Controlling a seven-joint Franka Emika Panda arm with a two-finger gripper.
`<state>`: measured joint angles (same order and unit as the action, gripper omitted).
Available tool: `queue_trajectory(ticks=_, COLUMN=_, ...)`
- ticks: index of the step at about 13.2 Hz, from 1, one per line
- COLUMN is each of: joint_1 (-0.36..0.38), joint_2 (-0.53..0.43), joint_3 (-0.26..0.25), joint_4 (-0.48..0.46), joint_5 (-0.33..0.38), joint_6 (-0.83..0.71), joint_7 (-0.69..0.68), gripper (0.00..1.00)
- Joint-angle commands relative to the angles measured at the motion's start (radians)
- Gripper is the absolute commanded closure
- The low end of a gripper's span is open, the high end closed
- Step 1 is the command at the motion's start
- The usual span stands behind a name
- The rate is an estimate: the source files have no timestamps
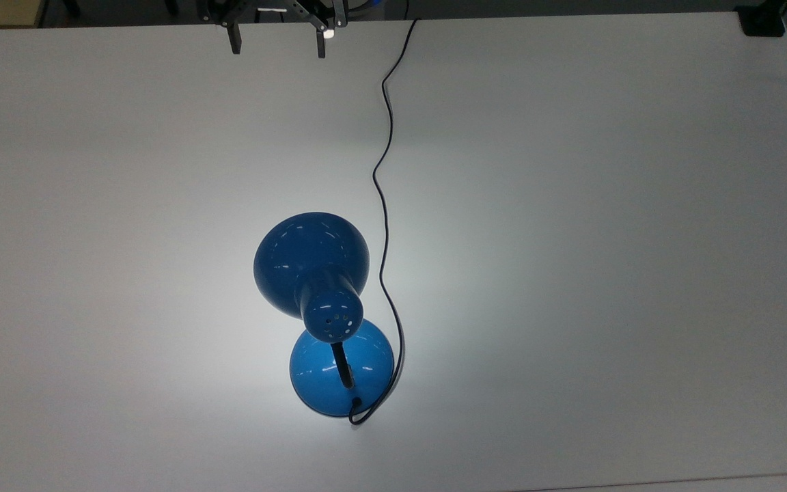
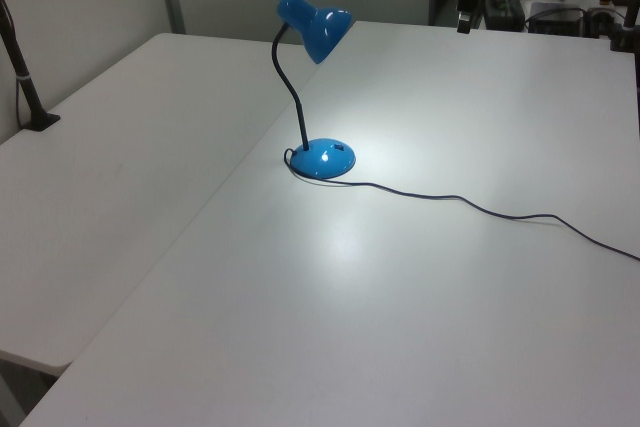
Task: Turn off the lamp
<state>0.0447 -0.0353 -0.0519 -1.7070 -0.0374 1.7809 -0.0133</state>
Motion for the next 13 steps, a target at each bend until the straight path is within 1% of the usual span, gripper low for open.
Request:
queue_trajectory(ticks=1, joint_1=0.0, joint_2=0.005, joint_3=0.012, joint_4=0.006, joint_5=-0.01, joint_6=0.006, joint_7=0.006, gripper=0.0)
queue_trajectory(ticks=11, joint_1=-0.003, joint_2=0.0, joint_3=0.012, joint_4=0.006, joint_5=-0.001, joint_6=0.0, joint_7=-0.004, gripper=0.0)
queue_trajectory(ticks=12, joint_1=-0.002, joint_2=0.0, joint_3=0.012, joint_4=0.003, joint_5=-0.002, joint_6=0.0, joint_7=-0.016, gripper=0.0)
queue_trajectory(ticks=13, joint_1=-0.002, joint_2=0.002, joint_3=0.012, joint_4=0.001, joint_5=-0.002, joint_6=0.0, joint_7=-0.061, gripper=0.0)
